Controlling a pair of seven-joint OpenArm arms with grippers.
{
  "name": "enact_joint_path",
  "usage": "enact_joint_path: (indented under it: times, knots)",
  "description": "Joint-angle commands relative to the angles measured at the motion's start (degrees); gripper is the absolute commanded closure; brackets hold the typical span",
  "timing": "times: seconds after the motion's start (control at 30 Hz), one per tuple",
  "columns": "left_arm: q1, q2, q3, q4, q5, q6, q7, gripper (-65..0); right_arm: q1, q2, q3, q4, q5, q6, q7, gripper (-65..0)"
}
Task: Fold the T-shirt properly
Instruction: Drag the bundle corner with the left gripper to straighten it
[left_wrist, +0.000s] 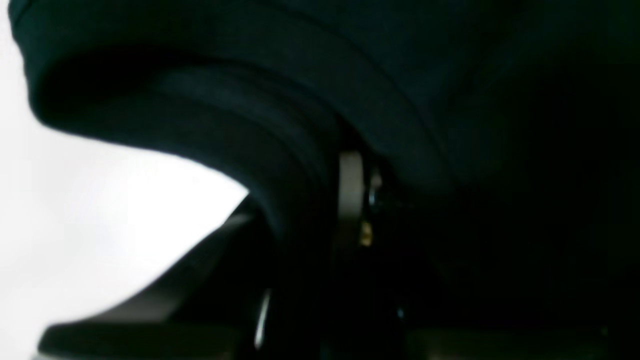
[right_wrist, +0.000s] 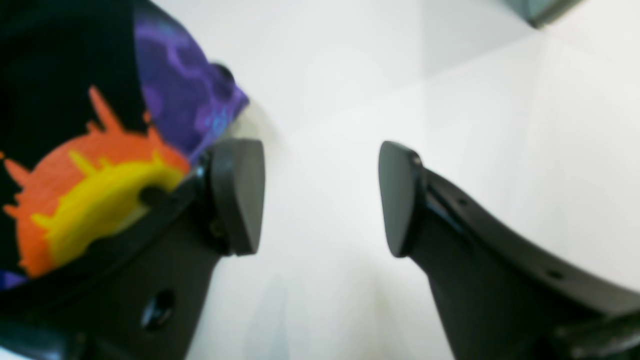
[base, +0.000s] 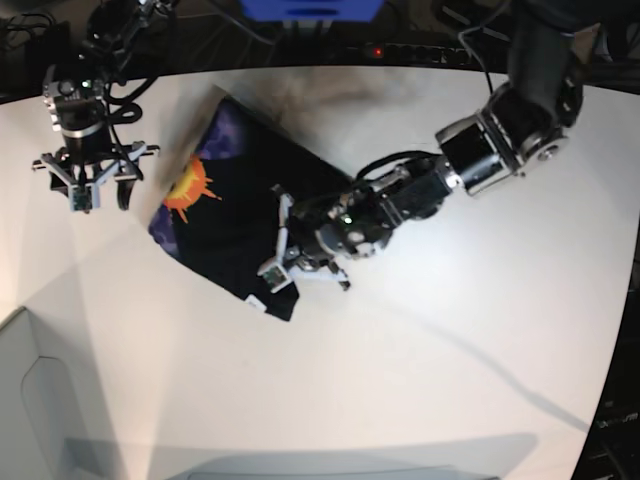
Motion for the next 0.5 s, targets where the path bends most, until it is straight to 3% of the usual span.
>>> enact_joint_path:
  times: [0.0, 0.2, 0.3, 0.37, 0.47]
  knots:
    - [-2.53, 1.27, 2.09, -0.56, 0.92, -0.10, 1.02, 0.0, 0.17, 0.19, 0.63, 1.12, 0.79, 0.62, 1.14, -36.9]
    - [-9.48, 8.48, 13.26, -2.67, 10.86, -0.54, 1.02, -0.1, 0.26, 0.28, 2.47, 1.12, 0.52, 0.62, 1.14, -36.9]
    - [-10.97, 11.65, 15.02, -3.81, 16.75, -4.58, 1.10, -2.2, 0.26, 0.28, 3.35, 1.12, 0.52, 0.62, 1.14, -36.9]
    - [-10.88, 13.14, 13.87, -4.69, 20.00, -6.34, 2.86, -10.1, 0.26, 0.28, 3.35, 1.12, 0.52, 0.62, 1.14, -36.9]
    - [-10.80, 14.55, 10.97, -4.34, 25.10, -7.22, 7.35, -29.9, 0.26, 0.28, 3.61, 1.12, 0.52, 0.62, 1.14, -36.9]
